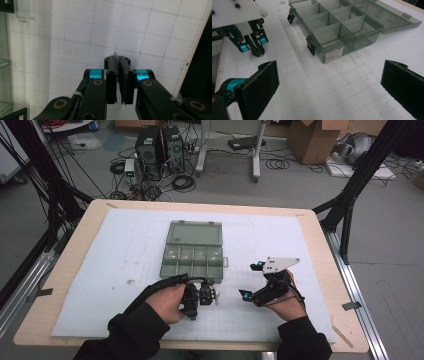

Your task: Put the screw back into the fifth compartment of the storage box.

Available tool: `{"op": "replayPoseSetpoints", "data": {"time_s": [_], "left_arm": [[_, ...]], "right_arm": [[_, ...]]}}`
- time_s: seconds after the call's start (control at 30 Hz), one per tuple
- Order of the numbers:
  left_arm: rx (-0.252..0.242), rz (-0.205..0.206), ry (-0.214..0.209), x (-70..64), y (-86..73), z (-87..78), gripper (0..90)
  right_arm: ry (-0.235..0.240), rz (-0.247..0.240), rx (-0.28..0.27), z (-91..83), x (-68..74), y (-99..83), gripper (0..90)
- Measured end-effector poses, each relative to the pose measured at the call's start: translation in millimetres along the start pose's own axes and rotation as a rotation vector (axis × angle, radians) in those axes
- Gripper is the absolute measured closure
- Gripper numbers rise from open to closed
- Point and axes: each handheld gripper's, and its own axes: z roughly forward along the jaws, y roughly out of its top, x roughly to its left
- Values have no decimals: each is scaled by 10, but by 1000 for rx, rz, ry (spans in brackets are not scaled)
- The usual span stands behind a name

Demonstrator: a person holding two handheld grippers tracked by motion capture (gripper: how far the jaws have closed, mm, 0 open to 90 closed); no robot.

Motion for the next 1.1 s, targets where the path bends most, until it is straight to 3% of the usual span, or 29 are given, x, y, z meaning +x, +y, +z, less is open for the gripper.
{"op": "replayPoseSetpoints", "data": {"time_s": [0.23, 0.4, 0.6, 1.1], "left_arm": [[-52, 3, 14, 0, -47, -132, 850], [-139, -11, 5, 29, -154, -333, 850], [-202, -18, -9, 62, -252, -434, 849], [-275, -52, -26, 149, -367, -554, 849]], "right_arm": [[3, 3, 0, 2, 0, -1, 4], [3, 0, 0, -3, 1, 0, 4], [0, 0, 2, 1, 2, 1, 4], [2, 0, -8, -16, 3, 5, 4]]}}
